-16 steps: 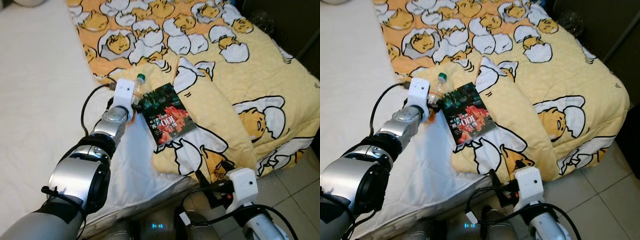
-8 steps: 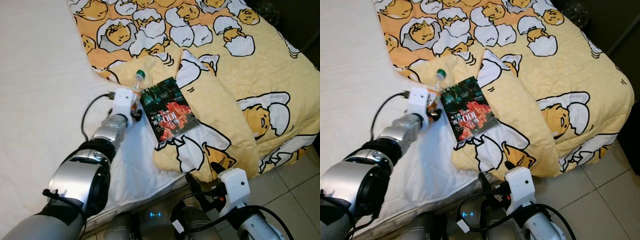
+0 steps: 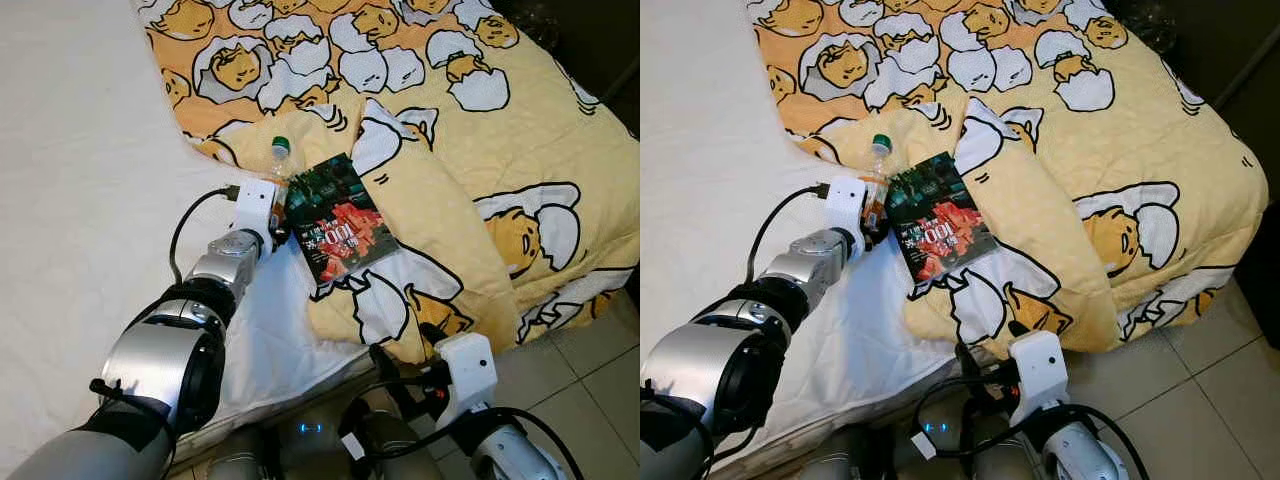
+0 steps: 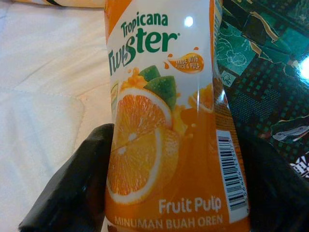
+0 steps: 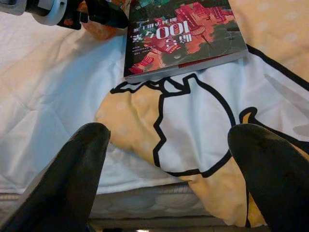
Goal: Clean up the room
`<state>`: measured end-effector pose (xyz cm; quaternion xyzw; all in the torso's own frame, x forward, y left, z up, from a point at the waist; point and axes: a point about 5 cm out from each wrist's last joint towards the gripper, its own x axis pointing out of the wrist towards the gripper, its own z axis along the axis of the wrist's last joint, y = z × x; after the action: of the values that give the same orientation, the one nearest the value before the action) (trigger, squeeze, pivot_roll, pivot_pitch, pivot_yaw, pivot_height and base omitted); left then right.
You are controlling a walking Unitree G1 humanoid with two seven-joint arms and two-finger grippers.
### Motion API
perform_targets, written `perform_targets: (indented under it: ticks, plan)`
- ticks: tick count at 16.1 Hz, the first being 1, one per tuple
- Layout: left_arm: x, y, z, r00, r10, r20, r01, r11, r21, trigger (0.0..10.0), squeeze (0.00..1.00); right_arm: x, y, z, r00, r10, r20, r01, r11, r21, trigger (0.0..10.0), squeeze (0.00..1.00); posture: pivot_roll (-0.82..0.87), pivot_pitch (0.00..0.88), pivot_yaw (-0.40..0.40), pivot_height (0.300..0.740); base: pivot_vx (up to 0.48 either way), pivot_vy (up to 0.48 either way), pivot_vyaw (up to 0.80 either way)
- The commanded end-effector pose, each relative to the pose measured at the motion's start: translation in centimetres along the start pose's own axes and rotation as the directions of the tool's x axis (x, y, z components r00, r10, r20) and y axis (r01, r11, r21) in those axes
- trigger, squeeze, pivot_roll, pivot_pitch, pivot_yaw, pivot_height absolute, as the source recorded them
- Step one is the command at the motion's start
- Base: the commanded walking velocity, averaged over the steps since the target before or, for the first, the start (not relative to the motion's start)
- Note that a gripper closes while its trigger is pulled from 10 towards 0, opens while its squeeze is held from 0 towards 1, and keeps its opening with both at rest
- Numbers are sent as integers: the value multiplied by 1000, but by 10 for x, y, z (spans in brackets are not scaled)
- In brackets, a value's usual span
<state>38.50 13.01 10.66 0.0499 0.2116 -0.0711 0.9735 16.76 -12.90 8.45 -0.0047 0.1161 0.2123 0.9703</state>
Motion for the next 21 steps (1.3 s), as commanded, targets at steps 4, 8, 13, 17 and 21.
perform_targets:
  ticks: [4,8,13,17,21]
  plan:
    - [0,0,5,1000,-22,17,23,997,-70,0,0,3,-2,0,1000,-19,-1,19,999,40,10000,0,-267,238,15,740,0,0,0]
    - [-2,16,24,996,-8,86,15,996,-83,0,0,22,-14,5,996,-77,45,74,995,65,10000,0,-209,156,28,740,0,0,0]
    - [-15,67,53,970,89,227,-65,992,-109,0,0,56,-27,20,981,-113,158,105,993,58,10000,0,-99,9,32,740,0,0,0]
    - [-33,102,22,953,177,247,-138,976,-169,0,0,77,-37,27,972,-89,218,74,995,73,10000,0,4,0,13,740,0,74,0]
    - [-64,94,-8,903,269,336,-226,961,-161,0,0,90,-57,45,936,-189,297,170,981,88,10000,0,39,0,4,740,0,0,0]
